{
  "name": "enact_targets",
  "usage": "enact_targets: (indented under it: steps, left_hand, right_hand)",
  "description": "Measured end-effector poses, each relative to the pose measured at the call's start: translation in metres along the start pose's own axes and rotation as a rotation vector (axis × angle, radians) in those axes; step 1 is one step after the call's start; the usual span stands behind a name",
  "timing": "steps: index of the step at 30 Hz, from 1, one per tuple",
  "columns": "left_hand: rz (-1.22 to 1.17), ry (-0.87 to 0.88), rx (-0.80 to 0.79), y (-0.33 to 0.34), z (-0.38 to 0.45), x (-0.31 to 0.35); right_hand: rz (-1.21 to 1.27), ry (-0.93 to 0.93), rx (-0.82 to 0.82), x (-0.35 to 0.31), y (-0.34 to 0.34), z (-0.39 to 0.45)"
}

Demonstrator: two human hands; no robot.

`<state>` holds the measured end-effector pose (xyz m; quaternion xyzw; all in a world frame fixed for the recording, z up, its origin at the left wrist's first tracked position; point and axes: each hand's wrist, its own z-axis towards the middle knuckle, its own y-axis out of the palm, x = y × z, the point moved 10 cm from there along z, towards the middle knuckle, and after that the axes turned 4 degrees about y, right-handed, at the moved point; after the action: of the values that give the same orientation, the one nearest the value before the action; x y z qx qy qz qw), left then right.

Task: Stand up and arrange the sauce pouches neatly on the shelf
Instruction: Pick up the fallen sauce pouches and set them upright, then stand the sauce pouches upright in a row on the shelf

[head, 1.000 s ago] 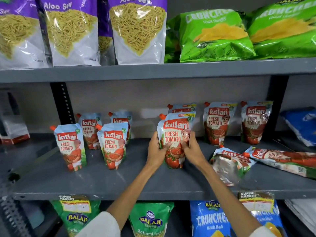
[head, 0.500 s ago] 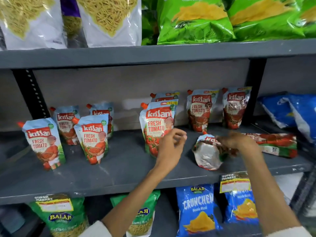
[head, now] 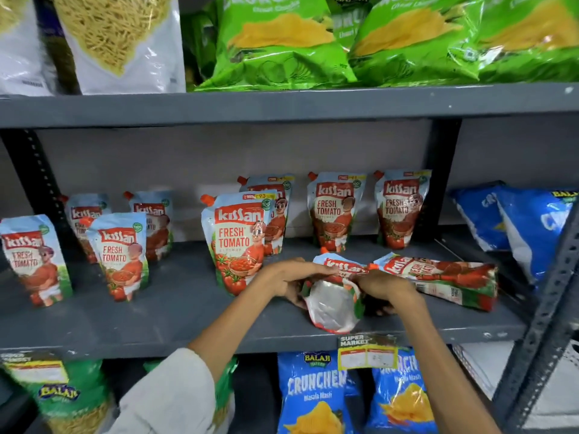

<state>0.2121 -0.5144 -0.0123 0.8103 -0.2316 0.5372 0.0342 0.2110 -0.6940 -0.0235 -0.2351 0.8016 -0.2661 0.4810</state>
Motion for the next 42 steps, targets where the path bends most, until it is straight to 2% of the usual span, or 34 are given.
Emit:
enact_targets:
  steps: [4, 6, 8, 13, 17, 19, 21, 25, 26, 28, 30, 31, 32, 34, 37, 40, 42]
  left_hand:
    - [-0.085, 0.061, 0.005, 0.014, -0.013, 0.004]
    - [-0.087, 0.167, 0.104, 0.010, -0.020, 0.012]
    - [-0.082, 0.300, 0.262, -0.004, -0.026, 0.023]
    - [-0.168, 0.641, 0.405, -0.026, -0.039, 0.059]
    - [-0.098, 0.811, 0.469, -0.035, -0.040, 0.073]
    - [-0.082, 0.825, 0.500, -0.039, -0.034, 0.060]
    - [-0.124, 0.831, 0.463, -0.037, -0.024, 0.044]
    - [-0.154, 0.803, 0.443, -0.032, -0.021, 0.038]
    - [-0.145, 0.808, 0.483, -0.030, -0.024, 0.039]
    - [-0.184, 0.782, 0.698, -0.031, -0.038, 0.032]
    - [-0.343, 0.719, 0.948, -0.028, -0.060, 0.014]
    - [-0.430, 0.709, 0.994, -0.020, -0.066, 0.010]
    - [-0.508, 0.705, 0.973, -0.006, -0.066, 0.009]
    - [-0.615, 0.654, 0.829, 0.032, -0.055, 0.012]
    - [-0.726, 0.401, 0.532, 0.085, -0.025, 0.011]
    - [-0.880, 0.125, 0.194, 0.144, -0.004, 0.014]
    - [-0.961, 0.039, 0.096, 0.167, 0.003, 0.019]
  right_hand:
    - [0.084, -0.159, -0.059, -0.015, 0.001, -0.007]
    - [0.114, -0.313, -0.045, -0.031, -0.002, -0.007]
    - [0.255, -0.404, -0.018, -0.042, -0.011, -0.004]
    - [0.431, -0.637, 0.176, -0.078, -0.046, -0.018]
    - [0.475, -0.805, 0.246, -0.097, -0.046, -0.026]
    - [0.426, -0.833, 0.254, -0.093, -0.031, -0.019]
    - [0.395, -0.849, 0.239, -0.086, -0.017, -0.011]
    - [0.447, -0.883, 0.192, -0.082, -0.011, -0.001]
    - [0.457, -0.867, 0.171, -0.082, -0.013, 0.002]
    - [0.428, -0.829, 0.121, -0.080, -0.015, 0.009]
    - [0.339, -0.828, 0.130, -0.077, -0.027, 0.009]
    - [0.283, -0.838, 0.174, -0.075, -0.039, 0.007]
    - [0.219, -0.841, 0.234, -0.070, -0.055, 0.004]
    - [0.057, -0.772, 0.361, -0.055, -0.094, 0.011]
    - [-0.237, -0.447, 0.429, -0.022, -0.142, 0.036]
    - [-0.426, -0.186, 0.377, 0.020, -0.172, 0.052]
    - [-0.525, -0.086, 0.273, 0.041, -0.175, 0.058]
